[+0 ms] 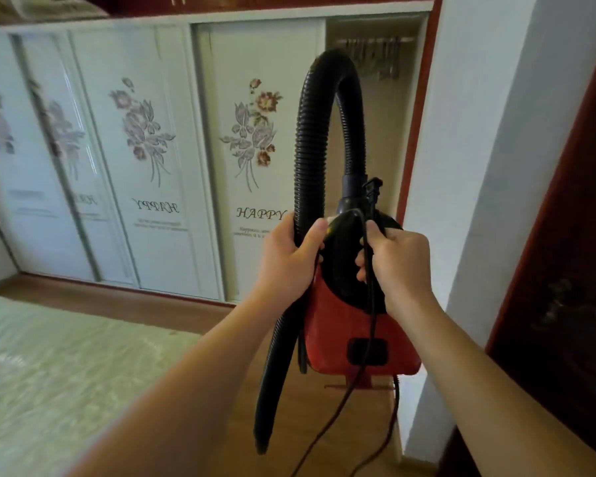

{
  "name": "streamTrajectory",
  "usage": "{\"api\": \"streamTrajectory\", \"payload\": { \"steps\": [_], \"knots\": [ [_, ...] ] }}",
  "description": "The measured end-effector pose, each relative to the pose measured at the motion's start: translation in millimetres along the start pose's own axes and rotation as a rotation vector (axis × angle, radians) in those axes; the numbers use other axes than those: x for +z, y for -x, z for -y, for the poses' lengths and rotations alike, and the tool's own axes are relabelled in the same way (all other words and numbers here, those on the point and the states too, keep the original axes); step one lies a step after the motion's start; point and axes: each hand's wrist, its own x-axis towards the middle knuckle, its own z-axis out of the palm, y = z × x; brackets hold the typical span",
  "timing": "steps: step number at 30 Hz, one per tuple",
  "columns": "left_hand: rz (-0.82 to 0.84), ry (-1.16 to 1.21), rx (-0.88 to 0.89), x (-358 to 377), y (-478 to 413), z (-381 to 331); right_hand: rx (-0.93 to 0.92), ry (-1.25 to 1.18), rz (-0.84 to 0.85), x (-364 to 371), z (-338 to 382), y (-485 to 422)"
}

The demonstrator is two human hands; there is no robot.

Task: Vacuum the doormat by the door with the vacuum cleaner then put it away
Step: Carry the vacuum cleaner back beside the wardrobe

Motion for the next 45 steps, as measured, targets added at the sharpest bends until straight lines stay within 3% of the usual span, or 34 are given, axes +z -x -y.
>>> {"api": "streamTrajectory", "payload": {
  "steps": [13,21,35,45],
  "knots": [
    [-0.229,-0.171,-0.138,24.0,-130.6,113.4,0.076,-0.065,0.32,93.5,-76.6,-192.7],
    [-0.287,-0.262,-0.173,20.1,-200.9,163.5,0.068,-0.082,0.431,152.1,-97.1,-275.5],
    [-0.294,-0.337,-0.137,-102.1,-318.5,333.0,0.092,-0.03,0.493,360.5,-161.3,-353.6],
    [-0.291,-0.381,-0.109,-171.1,-411.5,416.1,0.09,-0.036,0.495,487.5,-180.7,-417.9]
  ]
}}
